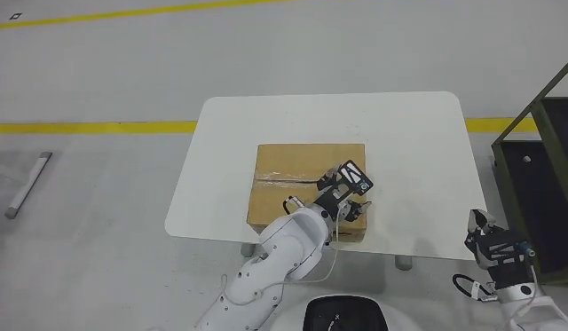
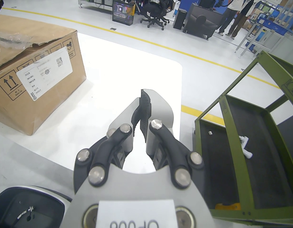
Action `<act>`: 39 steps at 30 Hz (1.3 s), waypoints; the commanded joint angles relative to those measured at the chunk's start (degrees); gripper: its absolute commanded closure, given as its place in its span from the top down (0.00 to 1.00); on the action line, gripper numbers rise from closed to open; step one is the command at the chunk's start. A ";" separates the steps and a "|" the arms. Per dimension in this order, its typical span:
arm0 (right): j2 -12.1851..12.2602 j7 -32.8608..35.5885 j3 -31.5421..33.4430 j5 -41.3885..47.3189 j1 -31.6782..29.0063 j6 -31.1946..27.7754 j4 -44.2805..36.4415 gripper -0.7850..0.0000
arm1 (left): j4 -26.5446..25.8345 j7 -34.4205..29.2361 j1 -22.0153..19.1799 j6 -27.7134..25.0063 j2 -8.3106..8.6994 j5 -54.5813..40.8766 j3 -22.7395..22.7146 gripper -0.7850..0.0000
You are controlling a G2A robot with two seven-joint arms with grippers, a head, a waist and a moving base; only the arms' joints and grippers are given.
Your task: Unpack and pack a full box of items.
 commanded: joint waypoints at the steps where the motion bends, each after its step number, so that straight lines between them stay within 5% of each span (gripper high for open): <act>1: -0.04 0.02 0.00 0.01 -0.11 -0.02 -0.06 0.00 | -0.04 0.02 0.02 -0.04 0.02 0.00 -0.03 1.00; 19: -0.38 -0.13 -0.85 -1.07 -1.28 -0.41 -1.59 0.00 | 2.09 1.76 -0.98 0.98 -0.60 2.11 0.77 1.00; 26: -0.53 -0.43 -1.04 -1.25 -2.00 -0.07 -1.64 0.00 | 6.55 -0.32 -4.16 3.31 -2.14 5.02 2.92 0.91; 28: -0.56 -0.47 -1.06 -1.29 -2.08 -0.03 -1.65 0.00 | 7.52 -1.06 -4.54 3.61 -2.49 5.10 3.16 0.80; 33: -0.65 -0.39 -1.11 -1.27 -1.72 0.15 -1.36 0.00 | 7.79 -1.43 -4.67 3.56 -2.65 5.04 3.29 0.77; 39: -0.75 -0.38 -1.41 -1.30 -1.39 0.08 -1.24 0.00 | 7.79 -1.43 -4.67 3.56 -2.65 5.04 3.29 0.90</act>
